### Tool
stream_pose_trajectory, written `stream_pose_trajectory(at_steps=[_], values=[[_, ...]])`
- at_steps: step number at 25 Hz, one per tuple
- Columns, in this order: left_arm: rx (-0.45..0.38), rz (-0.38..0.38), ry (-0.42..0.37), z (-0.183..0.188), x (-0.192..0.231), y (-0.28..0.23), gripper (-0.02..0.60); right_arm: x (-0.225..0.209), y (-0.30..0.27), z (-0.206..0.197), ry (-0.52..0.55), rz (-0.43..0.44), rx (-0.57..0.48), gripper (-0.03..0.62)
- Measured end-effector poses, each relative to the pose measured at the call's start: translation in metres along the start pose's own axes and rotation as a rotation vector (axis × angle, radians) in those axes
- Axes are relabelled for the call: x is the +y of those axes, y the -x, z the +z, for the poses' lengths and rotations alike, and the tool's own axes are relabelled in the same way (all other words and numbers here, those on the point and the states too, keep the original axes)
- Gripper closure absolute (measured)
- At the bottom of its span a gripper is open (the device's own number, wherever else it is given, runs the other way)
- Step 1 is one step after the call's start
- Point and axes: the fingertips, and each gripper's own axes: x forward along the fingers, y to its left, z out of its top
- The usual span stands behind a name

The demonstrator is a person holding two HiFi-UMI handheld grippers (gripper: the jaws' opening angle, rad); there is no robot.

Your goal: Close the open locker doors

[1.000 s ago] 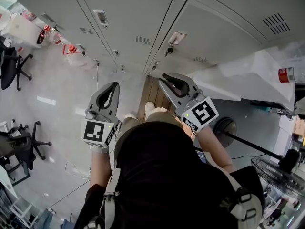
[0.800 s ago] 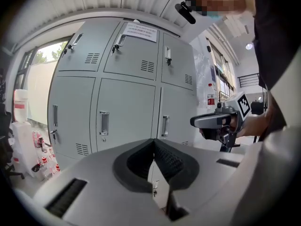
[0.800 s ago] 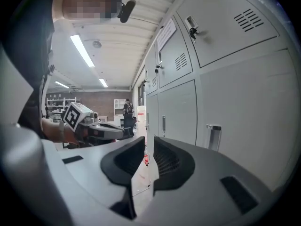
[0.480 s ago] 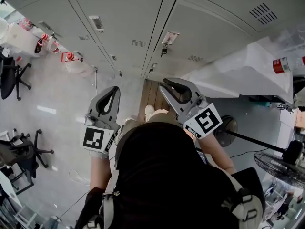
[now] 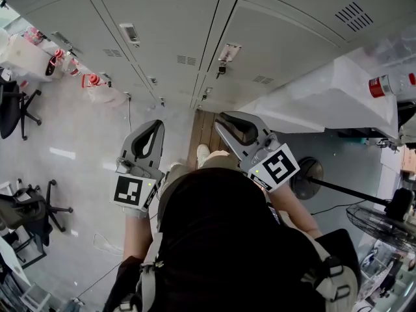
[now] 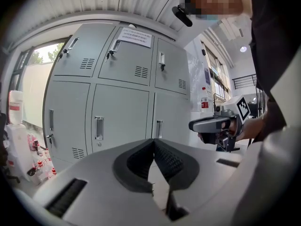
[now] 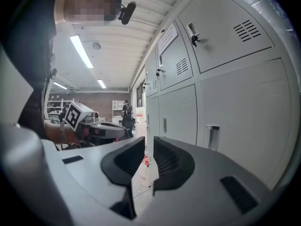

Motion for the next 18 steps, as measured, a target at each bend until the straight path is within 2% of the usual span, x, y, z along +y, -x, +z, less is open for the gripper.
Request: stream_pose_trajectory(at_steps=[18], values=[[0.020,0.013,0.024,-0.013,0.002,-0.002,0.572,0.004,-0.007,-0.010,-0.033,0.033,0.014,0.526]])
